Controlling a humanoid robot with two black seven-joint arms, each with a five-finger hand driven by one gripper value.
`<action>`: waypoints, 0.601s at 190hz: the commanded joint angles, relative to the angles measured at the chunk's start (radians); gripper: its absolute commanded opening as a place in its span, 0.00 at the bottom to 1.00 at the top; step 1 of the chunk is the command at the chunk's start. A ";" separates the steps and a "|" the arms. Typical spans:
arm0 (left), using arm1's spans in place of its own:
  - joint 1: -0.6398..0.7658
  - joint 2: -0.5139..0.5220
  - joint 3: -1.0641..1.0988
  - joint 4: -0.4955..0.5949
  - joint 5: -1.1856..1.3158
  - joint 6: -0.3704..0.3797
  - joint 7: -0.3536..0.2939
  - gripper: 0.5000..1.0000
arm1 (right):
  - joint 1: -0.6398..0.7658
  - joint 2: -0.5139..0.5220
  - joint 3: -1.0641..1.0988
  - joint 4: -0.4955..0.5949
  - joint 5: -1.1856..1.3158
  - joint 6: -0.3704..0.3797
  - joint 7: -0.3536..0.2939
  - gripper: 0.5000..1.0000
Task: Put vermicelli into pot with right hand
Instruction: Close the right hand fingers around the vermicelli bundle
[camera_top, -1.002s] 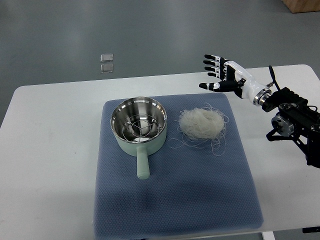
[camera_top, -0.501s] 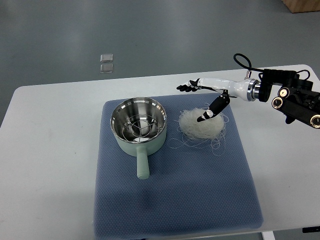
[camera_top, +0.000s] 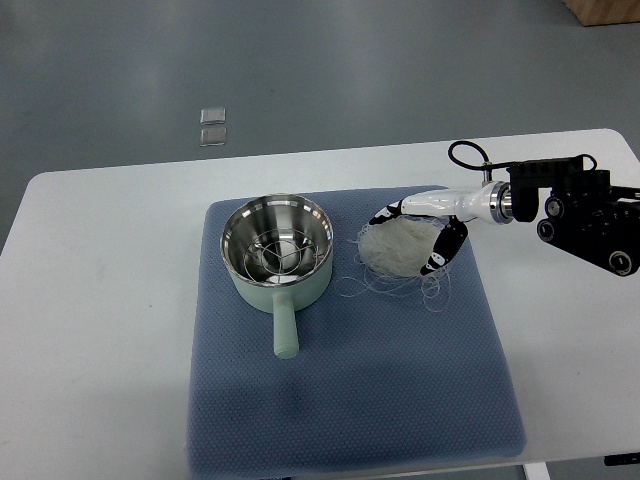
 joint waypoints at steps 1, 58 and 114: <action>0.000 0.000 0.002 0.001 0.000 0.000 0.001 1.00 | -0.002 0.029 -0.011 -0.040 -0.035 -0.013 -0.001 0.80; 0.000 0.000 -0.001 0.001 0.000 0.001 0.001 1.00 | 0.001 0.069 -0.019 -0.061 -0.041 -0.048 -0.001 0.00; 0.000 0.000 0.000 0.001 0.000 0.001 0.002 1.00 | 0.036 0.051 0.009 -0.067 -0.017 -0.088 0.006 0.00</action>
